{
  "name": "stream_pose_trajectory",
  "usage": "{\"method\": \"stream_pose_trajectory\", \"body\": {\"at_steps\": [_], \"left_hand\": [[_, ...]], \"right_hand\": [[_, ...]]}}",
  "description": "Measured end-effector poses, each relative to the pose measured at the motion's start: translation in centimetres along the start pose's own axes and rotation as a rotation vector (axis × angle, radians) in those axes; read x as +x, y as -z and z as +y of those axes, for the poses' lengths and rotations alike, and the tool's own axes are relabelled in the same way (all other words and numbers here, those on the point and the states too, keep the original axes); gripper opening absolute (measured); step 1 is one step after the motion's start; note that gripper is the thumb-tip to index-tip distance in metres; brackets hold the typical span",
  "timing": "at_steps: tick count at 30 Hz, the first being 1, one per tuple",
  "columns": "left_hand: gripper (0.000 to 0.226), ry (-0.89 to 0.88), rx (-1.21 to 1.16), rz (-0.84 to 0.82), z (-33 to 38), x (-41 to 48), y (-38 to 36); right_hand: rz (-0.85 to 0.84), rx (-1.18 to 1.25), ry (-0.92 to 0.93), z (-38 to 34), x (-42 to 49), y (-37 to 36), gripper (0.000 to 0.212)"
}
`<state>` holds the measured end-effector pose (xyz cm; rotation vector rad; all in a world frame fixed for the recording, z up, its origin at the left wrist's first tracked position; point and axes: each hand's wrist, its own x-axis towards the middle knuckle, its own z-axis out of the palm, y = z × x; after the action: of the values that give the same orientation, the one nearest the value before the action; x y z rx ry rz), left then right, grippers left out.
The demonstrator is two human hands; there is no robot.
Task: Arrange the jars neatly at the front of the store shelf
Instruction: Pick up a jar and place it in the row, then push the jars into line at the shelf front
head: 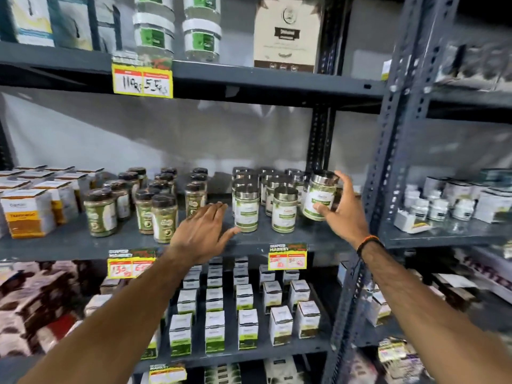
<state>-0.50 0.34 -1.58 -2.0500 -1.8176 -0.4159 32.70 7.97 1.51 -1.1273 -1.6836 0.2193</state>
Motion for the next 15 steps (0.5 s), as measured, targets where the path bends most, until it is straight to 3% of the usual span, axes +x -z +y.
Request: {"method": "stream_pose_trajectory", "body": {"at_steps": [7,15], "left_hand": [[0.090,0.039,-0.056,-0.163,-0.8,0.7,-3.8],[0.078,0.027,-0.078,-0.105,-1.3,0.6,-5.2]], "right_hand": [[-0.021,-0.023,-0.097,3.5,0.1,-1.7,0.095],[-0.025,-0.047,-0.171,5.8,0.1,-3.0,0.101]]}}
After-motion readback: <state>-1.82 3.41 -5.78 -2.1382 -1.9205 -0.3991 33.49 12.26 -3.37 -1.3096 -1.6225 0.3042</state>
